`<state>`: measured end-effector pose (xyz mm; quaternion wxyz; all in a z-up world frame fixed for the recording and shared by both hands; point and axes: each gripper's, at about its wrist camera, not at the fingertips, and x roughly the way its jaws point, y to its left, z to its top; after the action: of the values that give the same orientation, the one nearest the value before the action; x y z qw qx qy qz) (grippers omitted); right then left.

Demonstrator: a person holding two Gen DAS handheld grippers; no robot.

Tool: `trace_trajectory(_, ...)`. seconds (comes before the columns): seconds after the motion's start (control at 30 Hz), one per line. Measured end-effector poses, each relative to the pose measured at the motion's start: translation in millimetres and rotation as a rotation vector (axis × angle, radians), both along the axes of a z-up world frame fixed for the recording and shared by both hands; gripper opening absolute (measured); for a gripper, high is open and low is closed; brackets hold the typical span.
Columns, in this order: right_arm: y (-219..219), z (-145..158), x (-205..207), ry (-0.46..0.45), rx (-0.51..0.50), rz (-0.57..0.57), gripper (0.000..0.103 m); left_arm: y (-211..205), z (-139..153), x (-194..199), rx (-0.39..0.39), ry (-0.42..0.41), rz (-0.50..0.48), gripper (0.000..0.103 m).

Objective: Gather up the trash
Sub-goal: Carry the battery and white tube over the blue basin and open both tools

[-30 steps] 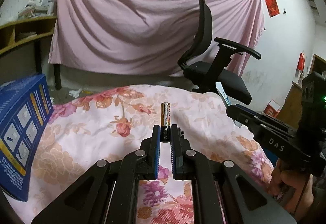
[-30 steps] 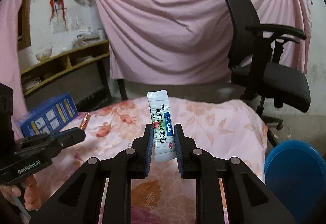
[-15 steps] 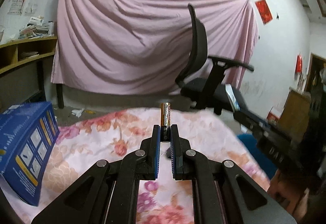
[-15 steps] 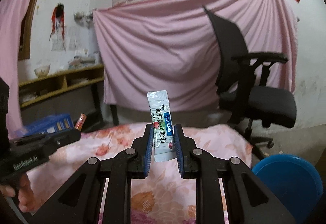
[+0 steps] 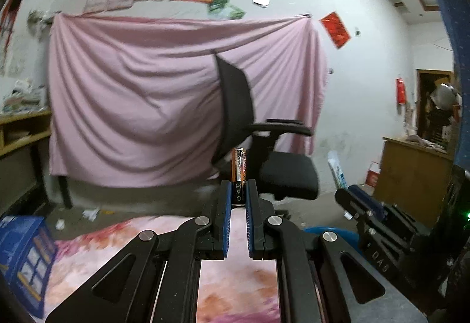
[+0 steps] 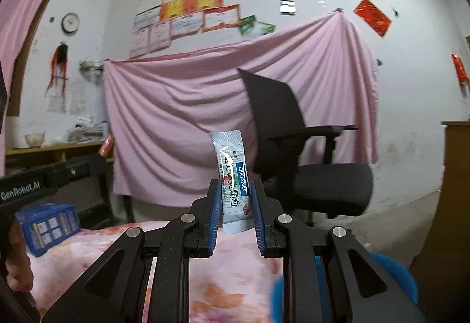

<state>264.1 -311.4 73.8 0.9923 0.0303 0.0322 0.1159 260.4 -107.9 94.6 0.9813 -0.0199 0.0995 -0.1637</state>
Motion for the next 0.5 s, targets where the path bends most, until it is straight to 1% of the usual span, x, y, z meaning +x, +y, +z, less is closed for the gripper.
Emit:
trace_trajectory(0.1, -23.2, 0.4, -3.9, 0.004, 0.007, -0.039, 0.019, -30.9, 2.1, 5.9, 0.024, 0.003, -0.055, 0.007)
trace_trajectory(0.2, -46.5, -2.3, -8.1, 0.018, 0.026, -0.075, 0.019, -58.0, -3.3, 13.8, 0.049, 0.032, -0.099, 0.007)
trace_trajectory(0.33, -72.0, -8.1, -4.8, 0.072, 0.040, -0.091, 0.019, -91.6, -15.6, 33.1, 0.052, 0.133, -0.147, 0.007)
trace_trajectory(0.4, -82.3, -12.0, -1.9, 0.100, 0.048, -0.103, 0.019, -108.2, -23.7, 46.4, 0.048, 0.200, -0.158, 0.007)
trace_trajectory(0.5, -93.1, -17.3, 5.1, 0.153, 0.057, -0.120, 0.019, -123.3, -31.8, 63.1, 0.032, 0.282, -0.180, 0.007)
